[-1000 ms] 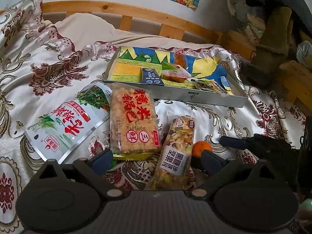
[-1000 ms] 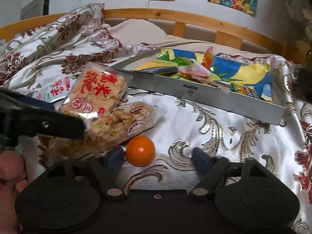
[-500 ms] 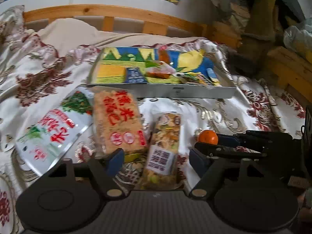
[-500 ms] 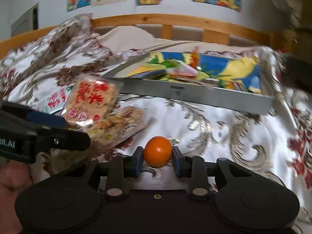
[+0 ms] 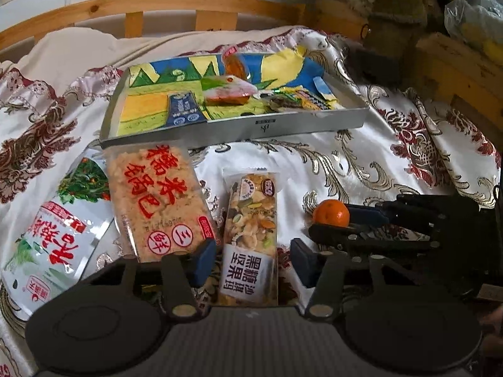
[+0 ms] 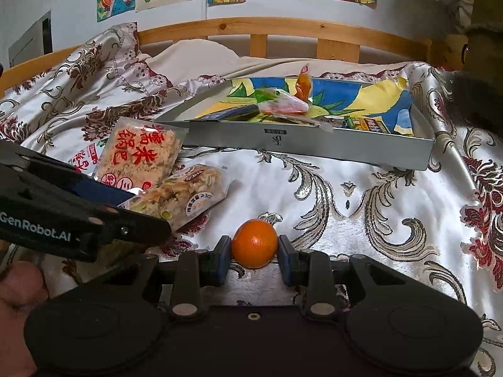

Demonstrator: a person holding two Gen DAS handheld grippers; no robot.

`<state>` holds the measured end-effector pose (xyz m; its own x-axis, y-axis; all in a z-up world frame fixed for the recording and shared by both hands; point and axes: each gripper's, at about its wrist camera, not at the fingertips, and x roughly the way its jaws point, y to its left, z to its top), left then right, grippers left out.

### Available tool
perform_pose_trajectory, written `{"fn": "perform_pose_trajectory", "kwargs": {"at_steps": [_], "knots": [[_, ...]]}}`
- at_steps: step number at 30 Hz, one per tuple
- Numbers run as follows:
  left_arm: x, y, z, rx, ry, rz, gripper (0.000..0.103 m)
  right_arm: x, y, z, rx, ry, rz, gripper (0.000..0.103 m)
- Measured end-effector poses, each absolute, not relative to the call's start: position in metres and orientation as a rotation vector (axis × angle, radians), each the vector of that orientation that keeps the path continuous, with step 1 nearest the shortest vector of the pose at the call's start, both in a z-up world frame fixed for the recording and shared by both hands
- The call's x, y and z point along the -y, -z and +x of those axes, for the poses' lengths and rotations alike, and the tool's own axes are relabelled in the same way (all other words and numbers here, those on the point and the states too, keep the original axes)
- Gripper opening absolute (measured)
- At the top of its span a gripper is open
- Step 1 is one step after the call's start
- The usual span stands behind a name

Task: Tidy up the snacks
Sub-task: 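Close the left tool on the nut bar packet while the right tool lifts the orange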

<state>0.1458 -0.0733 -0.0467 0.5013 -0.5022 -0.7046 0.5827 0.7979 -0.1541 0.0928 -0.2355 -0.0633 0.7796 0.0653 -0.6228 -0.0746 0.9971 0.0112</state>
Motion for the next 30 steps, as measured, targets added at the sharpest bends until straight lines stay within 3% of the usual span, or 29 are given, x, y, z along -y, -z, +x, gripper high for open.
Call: {"fn": "perform_pose_trajectory", "kwargs": {"at_steps": [3, 30], "knots": [[0.070, 0.050, 0.148, -0.833, 0.639, 0.097, 0.042, 0.235, 0.064, 0.093, -0.670, -0.073, -0.017, 0.033], [0.056, 0.039, 0.142, -0.765, 0.664, -0.070, 0.040, 0.222, 0.053, 0.085, -0.599, -0.031, -0.089, 0.033]]}}
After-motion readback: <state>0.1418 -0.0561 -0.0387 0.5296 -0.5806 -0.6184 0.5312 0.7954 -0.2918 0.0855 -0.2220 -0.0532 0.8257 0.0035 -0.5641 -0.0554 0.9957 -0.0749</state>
